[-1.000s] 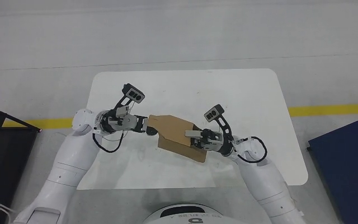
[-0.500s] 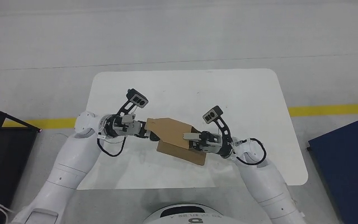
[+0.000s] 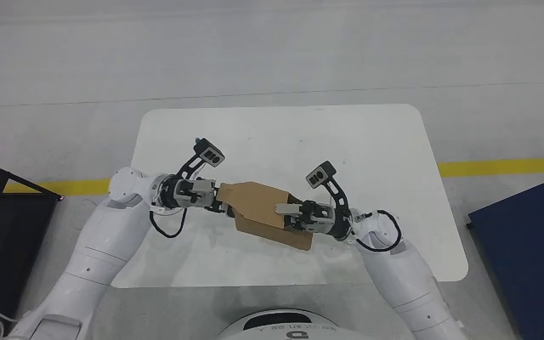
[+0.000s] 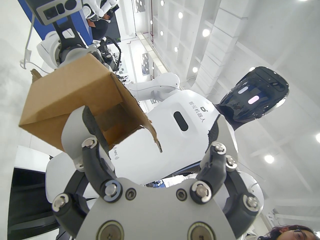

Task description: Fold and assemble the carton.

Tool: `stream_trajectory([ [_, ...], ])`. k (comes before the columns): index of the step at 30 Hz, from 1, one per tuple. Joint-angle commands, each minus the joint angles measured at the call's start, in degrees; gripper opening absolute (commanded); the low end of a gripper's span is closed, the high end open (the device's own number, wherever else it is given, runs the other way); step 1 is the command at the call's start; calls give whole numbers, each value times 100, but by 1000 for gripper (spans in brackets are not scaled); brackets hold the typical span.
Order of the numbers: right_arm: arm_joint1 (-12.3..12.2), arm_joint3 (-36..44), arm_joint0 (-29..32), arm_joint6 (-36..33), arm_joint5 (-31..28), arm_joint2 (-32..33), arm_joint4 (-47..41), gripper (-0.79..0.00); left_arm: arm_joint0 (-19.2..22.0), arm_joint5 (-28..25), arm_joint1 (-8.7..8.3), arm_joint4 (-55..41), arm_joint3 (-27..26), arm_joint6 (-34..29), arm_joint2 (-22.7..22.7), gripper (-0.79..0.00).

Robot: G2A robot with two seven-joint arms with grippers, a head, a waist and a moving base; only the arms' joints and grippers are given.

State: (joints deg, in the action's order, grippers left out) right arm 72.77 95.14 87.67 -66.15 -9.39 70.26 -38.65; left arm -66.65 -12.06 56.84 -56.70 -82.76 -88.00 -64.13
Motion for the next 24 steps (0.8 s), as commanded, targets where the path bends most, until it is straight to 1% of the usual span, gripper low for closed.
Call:
stream_trajectory([
  [1, -9, -2, 2, 8, -10, 2, -13, -785, 24, 2, -18, 35, 1, 0, 23, -200],
  [2, -15, 1, 2, 3, -19, 7, -18, -785, 38, 0, -27, 56, -1, 0, 34, -243],
  [3, -20, -3, 4, 4, -27, 14, -27, -785, 48, -11, -36, 77, -5, 0, 45, -265],
  [6, -37, -9, 7, 0, -36, 31, -51, -785, 61, -36, -64, 113, -2, 0, 67, -274],
  [10, -56, -26, 7, 3, -56, 39, -89, -785, 97, -72, -110, 140, 78, 0, 5, -237],
  [12, -64, -40, 1, -3, -66, 37, -105, -785, 110, -124, -130, 216, 145, 0, -40, -243],
  [18, -84, -81, -28, -2, -97, 12, -149, -785, 120, -199, -169, 416, 169, 0, -82, -391],
  [21, -94, -103, -54, 10, -103, -7, -131, -785, 118, -249, -184, 566, 151, 0, -86, -431],
  [24, -104, -114, -64, 31, -117, -20, -130, -785, 125, -199, -186, 459, 149, 0, -105, -434],
])
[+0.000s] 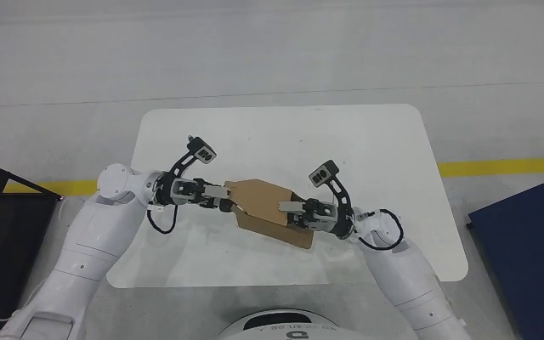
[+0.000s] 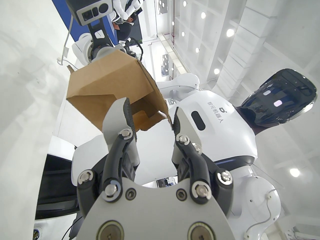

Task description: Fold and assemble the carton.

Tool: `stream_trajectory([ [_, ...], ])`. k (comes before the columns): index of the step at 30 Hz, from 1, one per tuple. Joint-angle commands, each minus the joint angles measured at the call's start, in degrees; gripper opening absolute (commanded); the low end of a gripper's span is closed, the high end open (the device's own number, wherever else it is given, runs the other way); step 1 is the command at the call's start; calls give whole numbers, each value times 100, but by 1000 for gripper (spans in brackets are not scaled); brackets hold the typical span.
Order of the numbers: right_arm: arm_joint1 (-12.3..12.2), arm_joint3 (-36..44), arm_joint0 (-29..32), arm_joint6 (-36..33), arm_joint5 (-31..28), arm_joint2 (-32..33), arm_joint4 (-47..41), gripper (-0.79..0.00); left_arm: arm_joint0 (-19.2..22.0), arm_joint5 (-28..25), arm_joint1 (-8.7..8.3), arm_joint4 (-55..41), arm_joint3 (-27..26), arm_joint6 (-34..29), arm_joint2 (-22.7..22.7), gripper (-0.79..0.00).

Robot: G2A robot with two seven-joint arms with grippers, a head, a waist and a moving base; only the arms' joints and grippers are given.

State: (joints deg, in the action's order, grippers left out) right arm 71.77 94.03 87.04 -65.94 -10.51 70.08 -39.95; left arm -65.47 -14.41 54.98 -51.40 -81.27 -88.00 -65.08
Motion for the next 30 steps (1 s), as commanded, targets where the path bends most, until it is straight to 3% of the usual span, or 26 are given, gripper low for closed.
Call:
stream_trajectory([
  [1, -6, -8, -1, 18, -14, -3, -5, -785, 12, 59, -2, -100, -4, 0, -19, -422],
  [2, -10, -14, 1, 27, -24, -1, -9, -785, 15, 75, -7, -125, -1, 0, -31, -400],
  [3, -14, -17, 4, 40, -35, 4, -10, -785, 17, 76, -13, -124, -5, 0, -45, -296],
  [4, -18, -18, 10, 53, -46, 11, -20, -785, 18, 38, -23, -86, -15, 0, -61, -74],
  [5, -23, -16, 15, 69, -67, 21, -21, -785, 12, -18, -38, 1, 3, 0, -83, 0],
  [14, -65, 42, 53, 190, -77, 68, 32, -785, -220, 215, -168, -456, -78, 0, -263, 0],
  [19, -77, 53, 3, 240, -61, 22, 68, -785, -376, 672, -206, -1348, -242, 0, -251, 0],
  [30, -93, 50, -76, 344, -50, -132, 154, -785, -235, 732, -233, -1510, -275, 0, -20, 0],
])
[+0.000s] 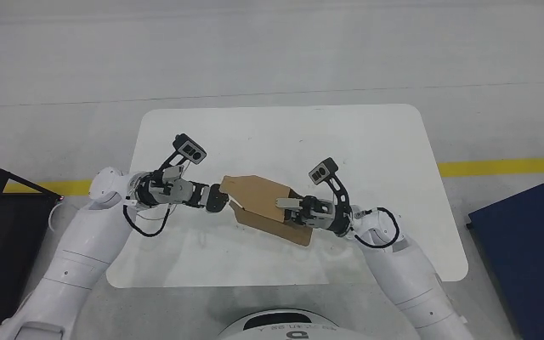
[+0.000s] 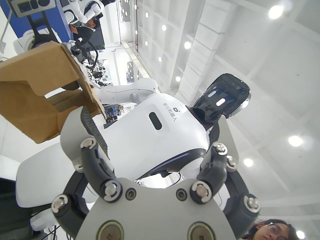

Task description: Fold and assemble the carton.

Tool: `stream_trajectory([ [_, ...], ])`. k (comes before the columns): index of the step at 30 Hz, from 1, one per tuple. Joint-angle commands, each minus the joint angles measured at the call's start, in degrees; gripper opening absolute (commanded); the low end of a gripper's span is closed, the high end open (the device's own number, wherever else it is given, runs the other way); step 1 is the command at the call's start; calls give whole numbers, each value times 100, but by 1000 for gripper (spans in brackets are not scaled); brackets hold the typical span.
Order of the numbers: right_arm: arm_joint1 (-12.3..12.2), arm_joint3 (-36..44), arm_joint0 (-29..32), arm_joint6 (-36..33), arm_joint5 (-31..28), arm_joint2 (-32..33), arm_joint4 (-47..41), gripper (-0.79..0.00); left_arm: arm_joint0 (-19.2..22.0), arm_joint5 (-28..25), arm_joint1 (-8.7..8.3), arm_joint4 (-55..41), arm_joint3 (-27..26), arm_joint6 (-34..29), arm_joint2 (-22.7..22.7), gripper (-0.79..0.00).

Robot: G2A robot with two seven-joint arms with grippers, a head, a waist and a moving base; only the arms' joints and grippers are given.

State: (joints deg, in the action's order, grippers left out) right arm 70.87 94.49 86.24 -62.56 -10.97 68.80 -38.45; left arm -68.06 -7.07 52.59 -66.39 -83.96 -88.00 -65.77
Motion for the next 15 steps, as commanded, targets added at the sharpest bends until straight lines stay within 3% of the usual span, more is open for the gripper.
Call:
stream_trajectory([
  [1, -6, 10, 8, 13, -8, -8, 12, -785, 45, -6, 12, -8, -9, 0, 92, 0],
  [15, -71, 139, 134, 6, -69, 50, 3, -785, 379, -180, 105, 194, 197, 0, 553, 0],
])
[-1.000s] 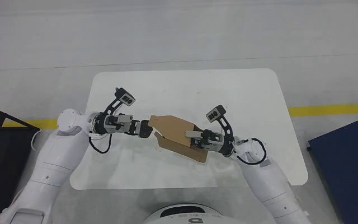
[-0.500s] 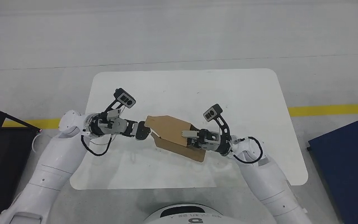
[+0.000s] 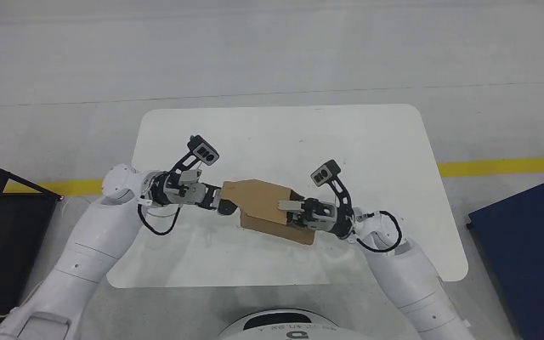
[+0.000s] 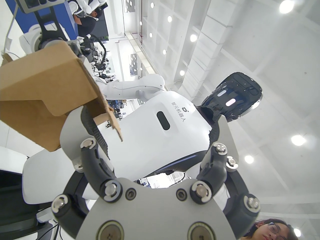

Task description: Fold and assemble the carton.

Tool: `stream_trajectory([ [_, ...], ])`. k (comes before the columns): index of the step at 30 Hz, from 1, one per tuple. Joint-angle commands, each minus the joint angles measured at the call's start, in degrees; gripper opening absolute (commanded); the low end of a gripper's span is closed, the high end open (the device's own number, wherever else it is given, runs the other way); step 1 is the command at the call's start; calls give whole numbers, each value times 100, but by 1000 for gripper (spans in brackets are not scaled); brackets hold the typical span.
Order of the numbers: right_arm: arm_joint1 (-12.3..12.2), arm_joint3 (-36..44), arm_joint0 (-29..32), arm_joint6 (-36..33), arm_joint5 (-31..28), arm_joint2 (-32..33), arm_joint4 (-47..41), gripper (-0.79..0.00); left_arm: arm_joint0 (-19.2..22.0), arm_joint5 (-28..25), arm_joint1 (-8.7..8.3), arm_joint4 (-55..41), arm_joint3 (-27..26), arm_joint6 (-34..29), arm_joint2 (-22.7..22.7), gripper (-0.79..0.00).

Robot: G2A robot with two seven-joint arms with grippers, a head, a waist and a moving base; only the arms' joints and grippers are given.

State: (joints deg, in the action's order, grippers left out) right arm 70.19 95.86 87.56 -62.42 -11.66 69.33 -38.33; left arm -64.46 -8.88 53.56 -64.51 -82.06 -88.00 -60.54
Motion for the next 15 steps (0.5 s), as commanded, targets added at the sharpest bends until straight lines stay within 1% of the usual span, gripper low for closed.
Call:
stream_trajectory([
  [1, -7, -2, 3, -13, -3, -3, -12, -785, 39, -6, 16, 16, 13, 0, 55, 0],
  [15, -48, -44, 9, -40, -74, -41, -56, -785, 196, 73, 77, 41, 54, 0, 245, 0],
])
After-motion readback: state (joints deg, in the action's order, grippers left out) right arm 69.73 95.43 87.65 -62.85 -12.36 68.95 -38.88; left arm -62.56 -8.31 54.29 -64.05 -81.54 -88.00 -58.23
